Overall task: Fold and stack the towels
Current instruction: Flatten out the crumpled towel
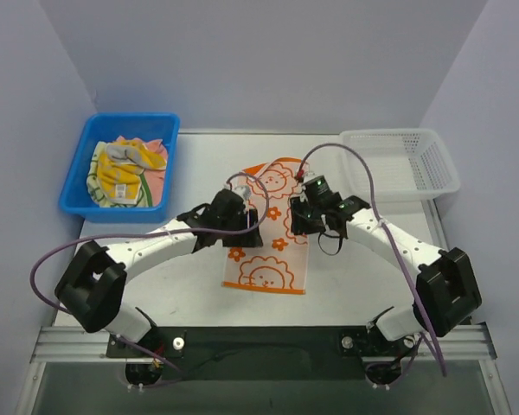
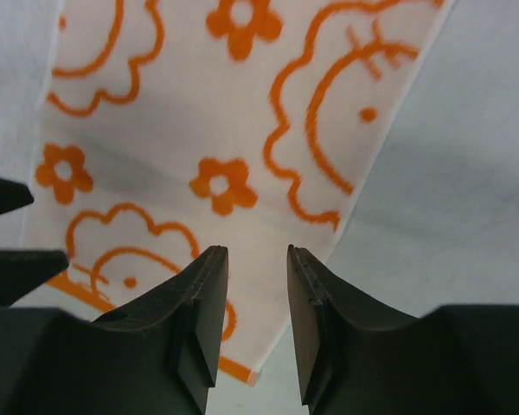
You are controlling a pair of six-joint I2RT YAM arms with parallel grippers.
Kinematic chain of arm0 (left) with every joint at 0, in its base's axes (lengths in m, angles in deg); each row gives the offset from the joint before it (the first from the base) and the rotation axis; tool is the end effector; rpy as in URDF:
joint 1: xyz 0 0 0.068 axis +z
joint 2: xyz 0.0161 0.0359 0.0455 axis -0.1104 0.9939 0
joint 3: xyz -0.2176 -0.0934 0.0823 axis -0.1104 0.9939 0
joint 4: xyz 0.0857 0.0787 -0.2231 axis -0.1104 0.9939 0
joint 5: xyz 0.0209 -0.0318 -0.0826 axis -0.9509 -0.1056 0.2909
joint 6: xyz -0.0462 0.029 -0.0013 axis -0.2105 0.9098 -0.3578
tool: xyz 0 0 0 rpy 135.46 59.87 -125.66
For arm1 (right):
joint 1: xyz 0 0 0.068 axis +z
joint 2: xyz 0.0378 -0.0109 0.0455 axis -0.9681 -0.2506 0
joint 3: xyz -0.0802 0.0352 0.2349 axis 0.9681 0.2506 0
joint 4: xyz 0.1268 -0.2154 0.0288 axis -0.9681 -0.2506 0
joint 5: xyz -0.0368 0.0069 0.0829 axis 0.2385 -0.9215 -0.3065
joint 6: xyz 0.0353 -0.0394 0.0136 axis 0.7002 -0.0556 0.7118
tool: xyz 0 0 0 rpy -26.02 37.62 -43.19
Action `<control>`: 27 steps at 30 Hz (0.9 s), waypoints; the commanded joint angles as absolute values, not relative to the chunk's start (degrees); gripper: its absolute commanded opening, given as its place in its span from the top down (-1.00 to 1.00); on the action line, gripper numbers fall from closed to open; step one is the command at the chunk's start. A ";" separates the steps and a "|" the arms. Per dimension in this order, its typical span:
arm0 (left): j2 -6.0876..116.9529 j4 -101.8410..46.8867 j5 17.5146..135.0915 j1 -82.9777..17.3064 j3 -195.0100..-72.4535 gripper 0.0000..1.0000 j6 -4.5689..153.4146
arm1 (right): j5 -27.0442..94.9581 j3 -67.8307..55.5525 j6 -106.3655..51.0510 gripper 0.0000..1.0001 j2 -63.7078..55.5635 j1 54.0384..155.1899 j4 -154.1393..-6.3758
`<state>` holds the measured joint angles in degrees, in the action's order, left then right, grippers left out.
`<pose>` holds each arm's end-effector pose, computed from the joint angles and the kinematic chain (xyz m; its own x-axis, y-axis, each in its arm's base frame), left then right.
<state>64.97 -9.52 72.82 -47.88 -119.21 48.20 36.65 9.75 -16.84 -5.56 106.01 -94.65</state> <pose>0.2338 -0.2113 0.2239 -0.8374 -0.0741 -0.5415 0.2444 0.8355 -0.4922 0.2702 0.1629 0.2491 -0.6744 -0.0473 -0.7369 -0.3782 0.8792 0.2897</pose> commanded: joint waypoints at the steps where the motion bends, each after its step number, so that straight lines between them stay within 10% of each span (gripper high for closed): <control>1: 67.83 -3.22 72.25 -48.34 -113.52 -0.33 48.39 | 34.65 15.43 -11.37 0.34 -5.26 110.20 -98.29; 27: 45.00 10.92 75.55 -57.50 -102.92 -0.50 35.55 | 27.17 26.64 -5.73 0.31 4.40 120.31 -114.37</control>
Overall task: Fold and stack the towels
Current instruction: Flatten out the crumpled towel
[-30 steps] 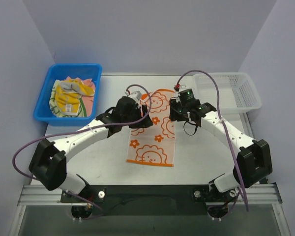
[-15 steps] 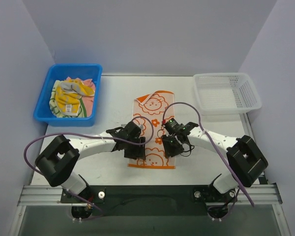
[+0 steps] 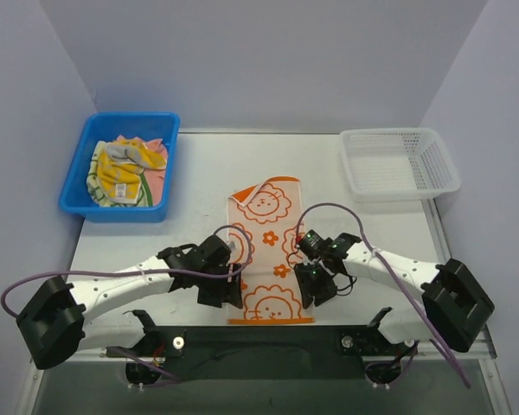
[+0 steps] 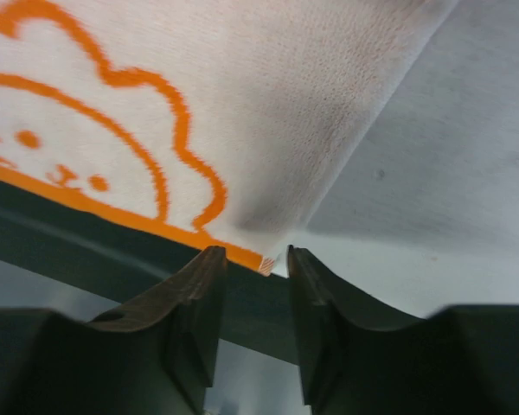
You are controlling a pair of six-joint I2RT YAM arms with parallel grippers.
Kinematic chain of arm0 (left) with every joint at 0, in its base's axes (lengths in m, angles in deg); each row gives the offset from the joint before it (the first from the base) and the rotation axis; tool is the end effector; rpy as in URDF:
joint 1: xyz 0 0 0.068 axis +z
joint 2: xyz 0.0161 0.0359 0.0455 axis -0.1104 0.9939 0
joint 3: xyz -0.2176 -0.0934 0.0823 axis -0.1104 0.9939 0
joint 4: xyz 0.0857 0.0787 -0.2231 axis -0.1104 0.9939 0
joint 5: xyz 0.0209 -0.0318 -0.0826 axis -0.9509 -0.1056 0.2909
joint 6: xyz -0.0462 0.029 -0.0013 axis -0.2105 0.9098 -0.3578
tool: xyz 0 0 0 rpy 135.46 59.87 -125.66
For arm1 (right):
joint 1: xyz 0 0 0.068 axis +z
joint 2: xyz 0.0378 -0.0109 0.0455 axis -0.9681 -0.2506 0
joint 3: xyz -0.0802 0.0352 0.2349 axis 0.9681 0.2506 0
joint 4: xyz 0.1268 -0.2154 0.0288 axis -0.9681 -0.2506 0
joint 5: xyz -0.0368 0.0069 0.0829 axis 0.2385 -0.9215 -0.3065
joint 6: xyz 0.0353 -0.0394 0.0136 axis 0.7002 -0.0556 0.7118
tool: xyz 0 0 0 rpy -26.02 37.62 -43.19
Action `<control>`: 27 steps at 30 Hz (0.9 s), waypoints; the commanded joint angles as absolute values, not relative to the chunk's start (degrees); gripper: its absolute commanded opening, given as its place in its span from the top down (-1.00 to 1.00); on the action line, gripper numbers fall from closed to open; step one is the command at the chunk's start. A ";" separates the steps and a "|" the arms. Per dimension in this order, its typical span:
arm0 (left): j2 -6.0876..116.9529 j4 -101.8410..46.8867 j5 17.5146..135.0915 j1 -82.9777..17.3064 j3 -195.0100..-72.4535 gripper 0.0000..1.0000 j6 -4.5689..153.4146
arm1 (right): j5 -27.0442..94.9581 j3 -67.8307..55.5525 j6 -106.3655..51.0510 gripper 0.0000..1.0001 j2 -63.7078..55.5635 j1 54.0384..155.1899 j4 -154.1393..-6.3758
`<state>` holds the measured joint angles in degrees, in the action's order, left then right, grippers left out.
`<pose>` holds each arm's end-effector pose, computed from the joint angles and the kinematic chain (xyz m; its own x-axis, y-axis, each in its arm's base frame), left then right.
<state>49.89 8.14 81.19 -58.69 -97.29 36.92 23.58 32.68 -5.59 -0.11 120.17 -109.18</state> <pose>0.1195 -0.1686 0.1565 -0.9926 0.0820 -0.0901 0.1127 0.8981 -0.4251 0.1495 0.1637 0.1404 -0.9440 -0.2876 -0.1618 -0.3296 0.8451 0.4208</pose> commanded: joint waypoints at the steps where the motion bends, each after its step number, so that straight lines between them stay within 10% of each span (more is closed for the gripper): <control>1: 44.72 11.88 73.69 -56.27 -104.79 -0.53 37.29 | 28.49 24.17 -6.43 0.24 5.72 119.62 -114.90; 16: 86.62 9.43 46.69 -46.42 -152.34 -0.36 76.33 | 32.38 -4.07 -16.29 0.05 -10.95 97.29 -103.49; 27: 94.99 -0.22 60.30 -36.14 -150.26 -0.34 49.54 | 28.86 0.76 -13.55 0.04 -17.20 95.79 -93.20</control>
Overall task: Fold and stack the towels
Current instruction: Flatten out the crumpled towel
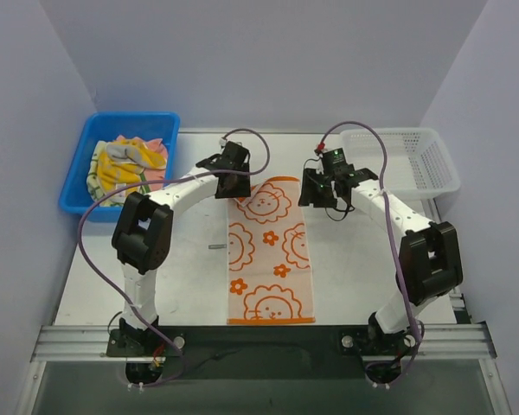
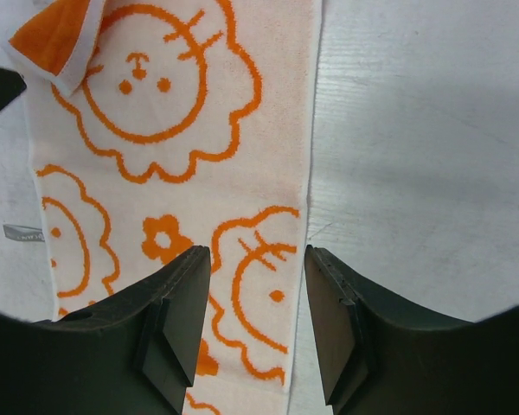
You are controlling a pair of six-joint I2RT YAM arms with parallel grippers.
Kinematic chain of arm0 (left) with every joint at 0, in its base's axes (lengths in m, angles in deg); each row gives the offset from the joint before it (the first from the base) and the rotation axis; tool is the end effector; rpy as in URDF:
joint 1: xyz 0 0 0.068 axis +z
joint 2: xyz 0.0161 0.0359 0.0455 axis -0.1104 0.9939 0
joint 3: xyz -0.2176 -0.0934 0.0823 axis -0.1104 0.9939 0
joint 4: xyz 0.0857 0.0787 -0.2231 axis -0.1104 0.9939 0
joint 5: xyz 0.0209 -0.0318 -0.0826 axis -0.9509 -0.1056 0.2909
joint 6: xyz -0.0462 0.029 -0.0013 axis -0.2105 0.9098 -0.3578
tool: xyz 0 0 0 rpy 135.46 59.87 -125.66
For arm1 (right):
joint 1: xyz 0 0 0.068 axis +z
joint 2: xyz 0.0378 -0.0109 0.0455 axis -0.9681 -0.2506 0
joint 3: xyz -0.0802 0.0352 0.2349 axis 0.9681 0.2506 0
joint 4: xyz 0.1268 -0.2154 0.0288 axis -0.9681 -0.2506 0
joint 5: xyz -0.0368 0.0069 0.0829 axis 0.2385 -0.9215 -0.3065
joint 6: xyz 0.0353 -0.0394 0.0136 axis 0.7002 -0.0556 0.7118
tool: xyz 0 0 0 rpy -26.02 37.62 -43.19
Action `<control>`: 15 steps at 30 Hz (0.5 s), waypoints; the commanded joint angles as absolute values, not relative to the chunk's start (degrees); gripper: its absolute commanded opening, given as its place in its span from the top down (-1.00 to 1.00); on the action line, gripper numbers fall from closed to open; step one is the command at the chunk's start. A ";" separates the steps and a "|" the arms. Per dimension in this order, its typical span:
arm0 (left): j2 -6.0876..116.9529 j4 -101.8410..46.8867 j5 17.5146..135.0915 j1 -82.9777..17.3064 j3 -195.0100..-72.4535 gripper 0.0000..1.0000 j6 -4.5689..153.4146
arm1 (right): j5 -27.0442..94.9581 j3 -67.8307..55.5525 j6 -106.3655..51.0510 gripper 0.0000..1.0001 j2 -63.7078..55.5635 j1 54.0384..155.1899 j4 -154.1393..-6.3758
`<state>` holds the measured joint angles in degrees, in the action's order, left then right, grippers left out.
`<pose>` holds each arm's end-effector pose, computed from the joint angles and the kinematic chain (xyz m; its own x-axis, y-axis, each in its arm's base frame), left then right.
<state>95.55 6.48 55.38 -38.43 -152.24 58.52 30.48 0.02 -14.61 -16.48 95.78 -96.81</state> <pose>0.3618 -0.2175 0.1953 -0.8204 -0.0170 -0.5716 0.0427 0.9950 -0.0908 0.3315 0.1300 0.2411 -0.7425 0.0809 -0.6649 -0.2384 0.8958 0.3751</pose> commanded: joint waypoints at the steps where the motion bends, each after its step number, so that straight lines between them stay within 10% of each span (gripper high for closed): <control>1: 95.25 -3.02 61.44 -35.78 -149.46 -0.33 47.09 | 28.77 1.03 -13.55 0.04 -17.38 95.79 -92.85; 15: 97.01 -13.24 69.27 -34.11 -140.67 -0.16 34.41 | 27.01 3.22 -12.94 0.04 -18.35 94.39 -89.86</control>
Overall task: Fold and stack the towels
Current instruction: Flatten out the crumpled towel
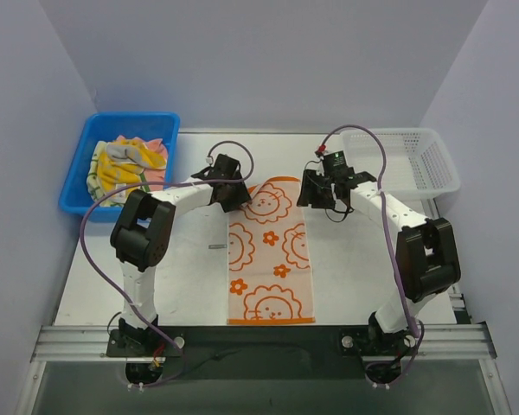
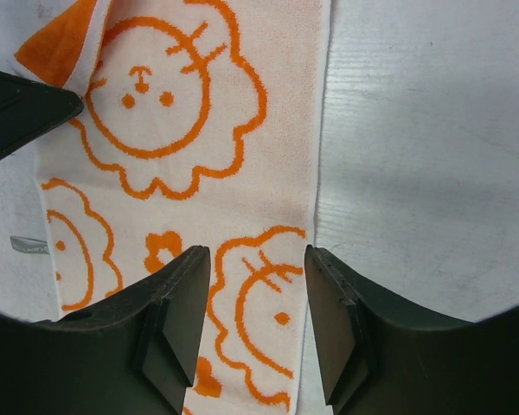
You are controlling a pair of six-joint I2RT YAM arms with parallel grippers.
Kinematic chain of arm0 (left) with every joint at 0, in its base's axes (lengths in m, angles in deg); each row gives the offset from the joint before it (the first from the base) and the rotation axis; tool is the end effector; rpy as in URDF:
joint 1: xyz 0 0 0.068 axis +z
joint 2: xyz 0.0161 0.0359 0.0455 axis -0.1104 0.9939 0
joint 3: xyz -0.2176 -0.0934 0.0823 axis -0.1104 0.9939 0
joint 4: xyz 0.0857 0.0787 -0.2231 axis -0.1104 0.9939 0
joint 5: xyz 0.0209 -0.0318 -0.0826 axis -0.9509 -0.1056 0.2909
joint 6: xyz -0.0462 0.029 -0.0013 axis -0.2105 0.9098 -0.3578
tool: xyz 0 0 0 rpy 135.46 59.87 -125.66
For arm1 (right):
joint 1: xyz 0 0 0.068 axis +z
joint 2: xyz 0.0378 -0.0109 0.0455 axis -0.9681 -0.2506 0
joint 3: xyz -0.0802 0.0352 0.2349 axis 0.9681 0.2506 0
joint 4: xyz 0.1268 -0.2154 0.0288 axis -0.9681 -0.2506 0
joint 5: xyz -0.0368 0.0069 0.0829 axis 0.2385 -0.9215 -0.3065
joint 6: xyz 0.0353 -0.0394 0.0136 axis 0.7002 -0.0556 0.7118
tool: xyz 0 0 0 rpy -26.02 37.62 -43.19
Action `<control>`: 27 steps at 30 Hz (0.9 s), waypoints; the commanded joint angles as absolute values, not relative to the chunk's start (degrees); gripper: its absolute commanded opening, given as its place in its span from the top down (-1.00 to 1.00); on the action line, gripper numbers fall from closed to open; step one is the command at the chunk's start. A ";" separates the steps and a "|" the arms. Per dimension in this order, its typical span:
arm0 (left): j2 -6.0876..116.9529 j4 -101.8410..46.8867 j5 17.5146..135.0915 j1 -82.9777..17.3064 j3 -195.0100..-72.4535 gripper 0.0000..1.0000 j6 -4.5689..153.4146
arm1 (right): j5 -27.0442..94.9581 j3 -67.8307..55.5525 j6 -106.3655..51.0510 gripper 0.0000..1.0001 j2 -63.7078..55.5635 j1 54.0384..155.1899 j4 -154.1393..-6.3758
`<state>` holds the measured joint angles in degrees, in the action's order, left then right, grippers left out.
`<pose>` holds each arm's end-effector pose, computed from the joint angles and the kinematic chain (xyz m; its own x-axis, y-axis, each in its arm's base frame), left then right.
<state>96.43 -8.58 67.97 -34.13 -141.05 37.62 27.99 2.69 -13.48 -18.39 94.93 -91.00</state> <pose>0.3681 -0.1940 0.1475 -0.8217 -0.4120 -0.3938 -0.2238 0.8688 -0.4418 0.3379 0.1283 0.2236 -0.7420 0.1073 -0.6618 -0.2441 0.8761 0.4157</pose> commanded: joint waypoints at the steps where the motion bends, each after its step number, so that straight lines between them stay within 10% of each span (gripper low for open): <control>1: 97.10 -13.94 69.19 -34.11 -140.49 -0.16 33.98 | 26.92 3.23 -12.94 0.04 -18.44 94.38 -89.77; 27: 98.68 -21.50 67.60 -32.53 -140.22 -0.15 27.21 | 24.20 5.95 -11.53 0.14 -22.39 94.03 -84.41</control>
<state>97.76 -18.54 67.38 -32.84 -139.01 27.96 25.39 5.42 -12.25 -21.80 94.54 -86.23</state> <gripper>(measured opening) 0.576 0.429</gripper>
